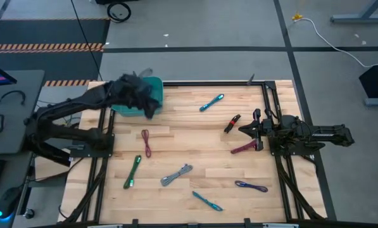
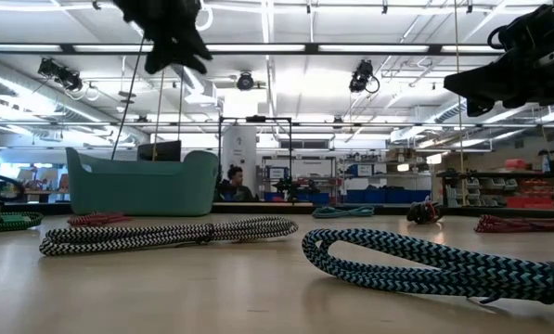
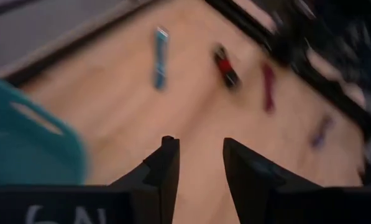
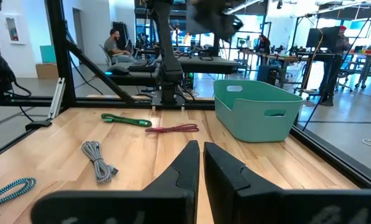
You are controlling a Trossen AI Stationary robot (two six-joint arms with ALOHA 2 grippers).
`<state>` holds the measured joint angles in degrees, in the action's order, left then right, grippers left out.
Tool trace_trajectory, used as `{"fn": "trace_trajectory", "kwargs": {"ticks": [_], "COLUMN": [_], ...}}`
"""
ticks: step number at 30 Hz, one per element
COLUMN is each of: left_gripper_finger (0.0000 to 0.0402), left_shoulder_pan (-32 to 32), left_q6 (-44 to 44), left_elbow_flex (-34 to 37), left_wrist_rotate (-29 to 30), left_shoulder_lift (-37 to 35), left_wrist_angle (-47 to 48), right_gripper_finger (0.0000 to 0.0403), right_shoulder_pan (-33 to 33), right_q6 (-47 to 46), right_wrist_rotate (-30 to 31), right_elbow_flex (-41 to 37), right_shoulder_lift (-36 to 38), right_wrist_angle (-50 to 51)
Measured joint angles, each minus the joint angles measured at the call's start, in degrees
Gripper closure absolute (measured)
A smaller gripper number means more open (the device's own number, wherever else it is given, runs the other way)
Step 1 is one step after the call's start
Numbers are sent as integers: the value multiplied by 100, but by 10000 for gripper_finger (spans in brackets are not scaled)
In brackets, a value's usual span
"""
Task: Pick and place USB-C Cables
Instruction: Put the gray charger cable into the green bin
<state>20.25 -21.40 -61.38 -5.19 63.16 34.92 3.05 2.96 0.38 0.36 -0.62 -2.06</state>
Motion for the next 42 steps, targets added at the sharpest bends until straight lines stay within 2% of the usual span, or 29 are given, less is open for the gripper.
{"fn": "trace_trajectory", "kwargs": {"ticks": [4, 9, 13, 15, 20, 26, 34, 38, 42], "left_gripper_finger": [284, 285, 284, 283, 281, 255, 214, 210, 224], "left_shoulder_pan": [-1271, -2730, -3626, -3942, -4265, -4260, -4484, -4575, -4596], "left_q6": [-121, -833, -2108, -2153, -1541, -2274, -1815, -2025, -2507], "left_elbow_flex": [-9, -3, -4, -8, -12, -2, -2, -3, -7], "left_wrist_rotate": [369, 686, 441, 767, 1644, 1563, 1546, 1597, 1804], "left_shoulder_lift": [76, 422, 873, 1168, 2030, 3025, 3913, 4242, 4520], "left_wrist_angle": [203, 489, 87, -309, -841, -1062, -1929, -1910, -1947], "right_gripper_finger": [373, 373, 373, 373, 373, 373, 373, 373, 373], "right_shoulder_pan": [1, 2, 1, 0, 0, 2, 0, 0, 0], "right_q6": [2, 0, 0, 2, 1, 1, 2, 2, 2], "right_wrist_rotate": [0, 0, 2, -11, -16, 0, -2, -2, -1], "right_elbow_flex": [2, 2, 0, 2, 2, 2, 2, 2, 2], "right_shoulder_lift": [0, 0, -19, -21, -66, -72, -87, -87, -87], "right_wrist_angle": [2, 2, -89, -109, -201, -232, -262, -282, -303]}}
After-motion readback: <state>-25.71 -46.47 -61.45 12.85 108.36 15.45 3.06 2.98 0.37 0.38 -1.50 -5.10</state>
